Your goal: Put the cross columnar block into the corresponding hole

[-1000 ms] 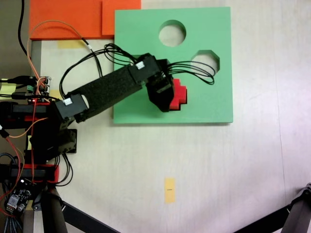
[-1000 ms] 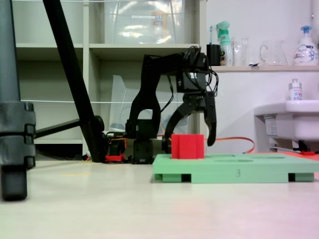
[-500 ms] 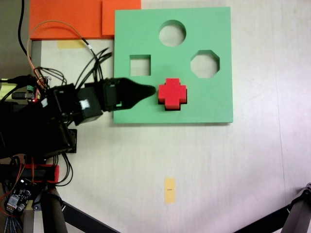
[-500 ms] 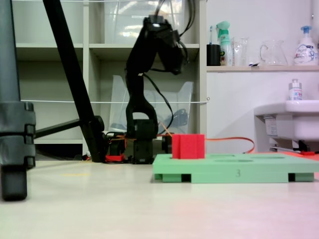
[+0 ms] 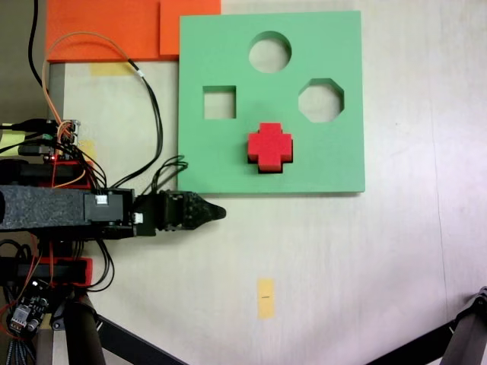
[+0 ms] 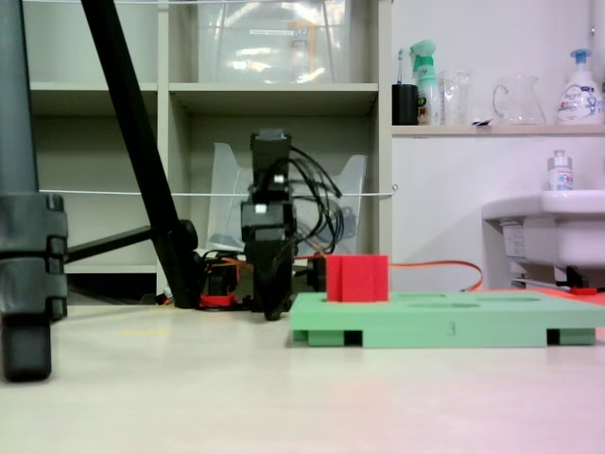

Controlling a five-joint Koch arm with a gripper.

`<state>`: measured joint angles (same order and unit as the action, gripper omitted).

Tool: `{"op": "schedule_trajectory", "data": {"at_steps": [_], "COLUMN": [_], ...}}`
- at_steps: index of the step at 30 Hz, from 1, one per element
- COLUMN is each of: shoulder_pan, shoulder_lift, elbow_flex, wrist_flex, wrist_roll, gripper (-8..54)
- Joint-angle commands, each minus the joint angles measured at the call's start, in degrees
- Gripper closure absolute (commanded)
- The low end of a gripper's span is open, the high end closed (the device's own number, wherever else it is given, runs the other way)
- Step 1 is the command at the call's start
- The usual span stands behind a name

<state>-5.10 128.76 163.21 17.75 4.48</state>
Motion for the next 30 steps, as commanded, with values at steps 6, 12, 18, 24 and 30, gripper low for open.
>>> {"op": "schedule_trajectory", "data": {"at_steps": [6, 12, 18, 24, 30], "shoulder_pan": [-1.1, -0.2, -0.1, -0.1, -0.1], "shoulder_lift": [4.0, 4.0, 4.0, 4.0, 4.0], "elbow_flex": [16.4, 16.5, 16.5, 16.5, 16.5], "wrist_flex": [-18.1, -18.1, -18.0, -18.0, -18.0], "wrist_roll": [0.5, 0.5, 0.5, 0.5, 0.5], "gripper": [6.1, 12.0, 11.8, 11.8, 11.8]}}
